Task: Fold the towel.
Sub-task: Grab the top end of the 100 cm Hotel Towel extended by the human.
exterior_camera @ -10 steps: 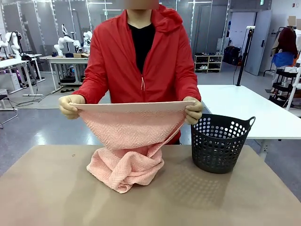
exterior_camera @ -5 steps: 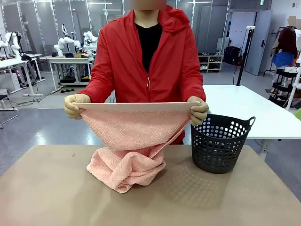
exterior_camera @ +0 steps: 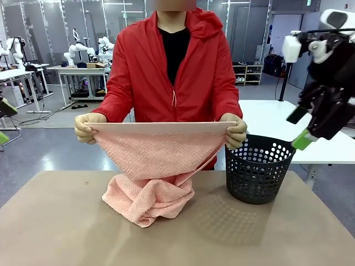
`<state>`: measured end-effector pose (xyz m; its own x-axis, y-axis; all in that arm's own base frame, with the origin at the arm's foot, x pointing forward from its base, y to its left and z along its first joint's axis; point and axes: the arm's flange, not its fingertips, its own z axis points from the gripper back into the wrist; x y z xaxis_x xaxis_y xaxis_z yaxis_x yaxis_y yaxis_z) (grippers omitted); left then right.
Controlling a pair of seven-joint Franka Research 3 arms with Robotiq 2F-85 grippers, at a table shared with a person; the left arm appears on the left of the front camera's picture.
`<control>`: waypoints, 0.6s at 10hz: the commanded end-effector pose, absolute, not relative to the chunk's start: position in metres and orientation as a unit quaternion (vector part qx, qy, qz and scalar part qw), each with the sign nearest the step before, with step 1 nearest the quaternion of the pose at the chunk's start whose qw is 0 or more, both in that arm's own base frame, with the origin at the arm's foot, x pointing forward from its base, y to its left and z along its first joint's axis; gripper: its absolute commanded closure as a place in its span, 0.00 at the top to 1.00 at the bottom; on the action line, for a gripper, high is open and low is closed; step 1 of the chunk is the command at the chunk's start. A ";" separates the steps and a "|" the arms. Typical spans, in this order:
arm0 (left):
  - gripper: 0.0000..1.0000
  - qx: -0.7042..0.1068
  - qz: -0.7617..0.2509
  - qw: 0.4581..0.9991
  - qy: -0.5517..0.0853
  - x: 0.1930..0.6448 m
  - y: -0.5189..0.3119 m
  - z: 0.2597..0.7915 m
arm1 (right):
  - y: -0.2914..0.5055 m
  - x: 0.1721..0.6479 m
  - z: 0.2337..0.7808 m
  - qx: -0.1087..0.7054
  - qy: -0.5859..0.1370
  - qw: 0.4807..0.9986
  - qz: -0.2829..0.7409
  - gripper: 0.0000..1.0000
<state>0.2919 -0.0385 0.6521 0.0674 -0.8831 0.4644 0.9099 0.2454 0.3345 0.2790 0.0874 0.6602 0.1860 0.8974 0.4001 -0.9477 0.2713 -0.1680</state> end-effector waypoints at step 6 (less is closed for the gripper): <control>1.00 -0.021 -0.617 0.727 -0.300 0.292 -0.044 0.646 | 0.095 0.279 0.659 0.053 -0.212 0.764 0.608 1.00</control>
